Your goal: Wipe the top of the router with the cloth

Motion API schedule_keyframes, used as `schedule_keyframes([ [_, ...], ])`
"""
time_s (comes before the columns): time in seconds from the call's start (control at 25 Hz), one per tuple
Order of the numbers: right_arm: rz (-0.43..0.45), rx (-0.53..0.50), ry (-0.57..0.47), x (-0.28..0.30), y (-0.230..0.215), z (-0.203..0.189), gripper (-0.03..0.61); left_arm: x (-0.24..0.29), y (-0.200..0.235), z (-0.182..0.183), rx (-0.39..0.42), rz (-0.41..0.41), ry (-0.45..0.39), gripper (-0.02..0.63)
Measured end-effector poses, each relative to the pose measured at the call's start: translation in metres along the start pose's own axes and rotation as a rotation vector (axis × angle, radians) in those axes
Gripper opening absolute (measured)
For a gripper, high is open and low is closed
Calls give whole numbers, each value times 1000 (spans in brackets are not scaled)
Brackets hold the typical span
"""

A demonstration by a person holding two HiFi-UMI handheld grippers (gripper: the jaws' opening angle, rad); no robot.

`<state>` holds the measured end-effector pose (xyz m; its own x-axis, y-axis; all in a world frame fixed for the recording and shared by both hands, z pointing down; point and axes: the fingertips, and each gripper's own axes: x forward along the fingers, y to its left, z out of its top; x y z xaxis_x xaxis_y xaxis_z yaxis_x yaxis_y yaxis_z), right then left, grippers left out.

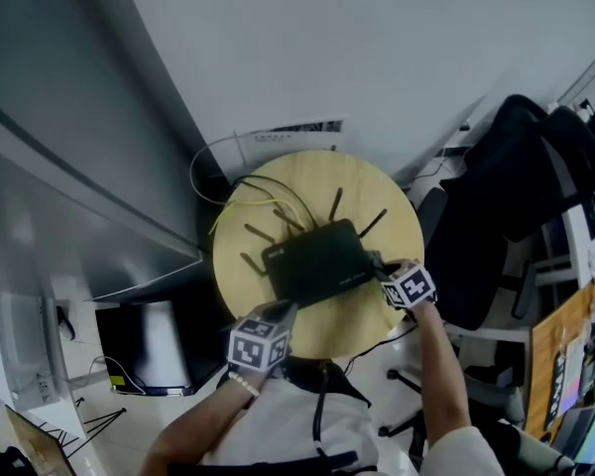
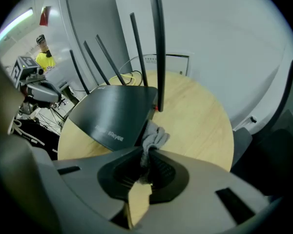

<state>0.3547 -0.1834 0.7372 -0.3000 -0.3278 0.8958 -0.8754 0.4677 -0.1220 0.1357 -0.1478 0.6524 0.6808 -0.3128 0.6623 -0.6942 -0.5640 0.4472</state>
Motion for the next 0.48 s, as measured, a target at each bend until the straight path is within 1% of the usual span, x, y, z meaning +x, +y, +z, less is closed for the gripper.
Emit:
schedule_keyframes([
  [0.16,-5,30,-10,-8,12,-17,34,-2,-7,-6,12,-17,9,-3],
  [0.28,-13,36,-21,-14,24,-24,34,-5,-9,-10,19,-24,11,-3],
  [0.48,-15,9,-23,-15,48,-29,34,-12,-11,-18,23,-34,15,-3],
])
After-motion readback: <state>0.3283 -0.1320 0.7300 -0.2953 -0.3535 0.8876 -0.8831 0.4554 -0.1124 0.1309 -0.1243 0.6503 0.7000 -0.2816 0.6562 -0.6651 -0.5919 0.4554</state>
